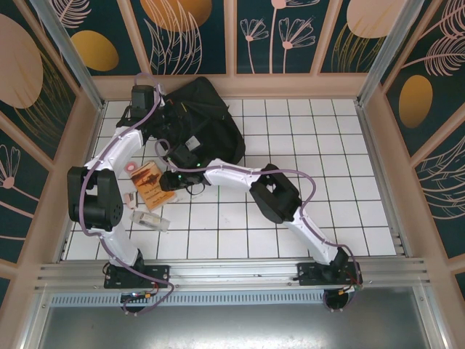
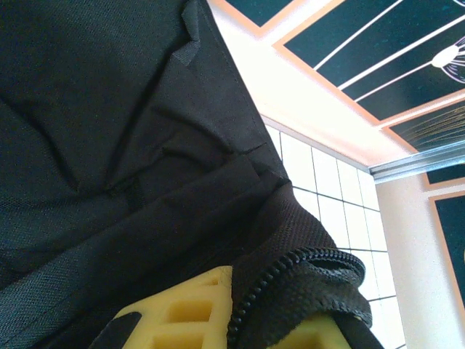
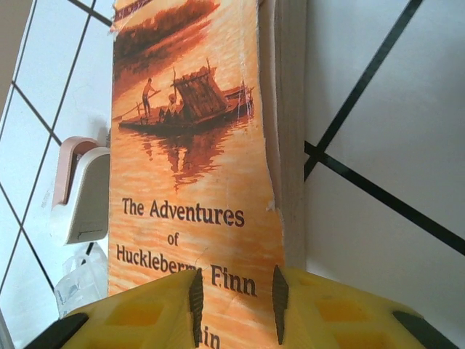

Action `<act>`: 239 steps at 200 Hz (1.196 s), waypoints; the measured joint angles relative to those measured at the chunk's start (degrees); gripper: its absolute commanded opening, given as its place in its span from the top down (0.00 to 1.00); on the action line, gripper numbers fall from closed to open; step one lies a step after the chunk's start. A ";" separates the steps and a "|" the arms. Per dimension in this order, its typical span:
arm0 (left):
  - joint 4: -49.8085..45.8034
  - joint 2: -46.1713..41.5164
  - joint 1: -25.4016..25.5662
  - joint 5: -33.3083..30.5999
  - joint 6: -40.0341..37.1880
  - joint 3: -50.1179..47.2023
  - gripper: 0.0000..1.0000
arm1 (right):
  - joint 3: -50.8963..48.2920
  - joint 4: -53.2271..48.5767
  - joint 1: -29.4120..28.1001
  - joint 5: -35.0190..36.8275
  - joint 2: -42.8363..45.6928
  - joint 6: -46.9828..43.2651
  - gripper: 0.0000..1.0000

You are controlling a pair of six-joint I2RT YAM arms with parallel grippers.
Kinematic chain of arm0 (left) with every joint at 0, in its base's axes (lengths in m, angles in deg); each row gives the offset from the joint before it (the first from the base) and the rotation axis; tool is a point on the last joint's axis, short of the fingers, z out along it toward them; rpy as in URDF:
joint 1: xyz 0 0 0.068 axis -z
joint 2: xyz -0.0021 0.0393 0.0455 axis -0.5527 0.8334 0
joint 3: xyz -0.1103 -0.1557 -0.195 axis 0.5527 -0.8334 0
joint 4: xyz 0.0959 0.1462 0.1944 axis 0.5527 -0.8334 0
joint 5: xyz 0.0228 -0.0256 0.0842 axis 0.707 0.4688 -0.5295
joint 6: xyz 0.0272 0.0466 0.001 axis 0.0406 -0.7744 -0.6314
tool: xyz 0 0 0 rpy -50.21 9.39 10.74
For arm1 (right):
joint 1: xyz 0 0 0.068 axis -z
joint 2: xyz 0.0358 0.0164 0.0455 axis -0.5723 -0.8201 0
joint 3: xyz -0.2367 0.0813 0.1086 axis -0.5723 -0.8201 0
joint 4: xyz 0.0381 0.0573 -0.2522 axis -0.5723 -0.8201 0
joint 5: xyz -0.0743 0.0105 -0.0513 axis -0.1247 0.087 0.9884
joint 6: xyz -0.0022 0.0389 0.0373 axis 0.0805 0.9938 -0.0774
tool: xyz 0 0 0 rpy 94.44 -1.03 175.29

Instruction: Pack books, pencil case, and school supplies into a backpack

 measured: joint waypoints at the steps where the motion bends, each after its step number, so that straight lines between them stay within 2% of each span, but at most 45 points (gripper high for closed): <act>1: 0.00 0.00 0.00 0.02 0.00 0.00 1.00 | 0.00 0.02 0.04 -0.02 0.02 0.00 0.65; 73: 0.00 0.11 -0.15 0.17 0.09 0.13 1.00 | -2.25 1.90 -0.02 0.70 0.70 0.00 0.65; 109: 2.71 3.43 -1.97 4.70 3.76 2.01 1.00 | -7.30 5.68 -0.04 1.44 3.19 -0.02 0.64; 141: 6.14 6.12 -4.61 8.00 8.57 1.31 1.00 | -7.89 6.54 -0.04 1.90 3.43 -0.02 0.63; 177: 9.94 6.23 -6.45 11.19 12.41 -0.28 1.00 | -7.98 6.99 -0.02 2.12 3.63 0.07 0.56; 239: 12.04 6.43 -6.60 12.44 13.99 -1.18 1.00 | -11.02 7.58 0.20 3.37 6.08 0.04 0.55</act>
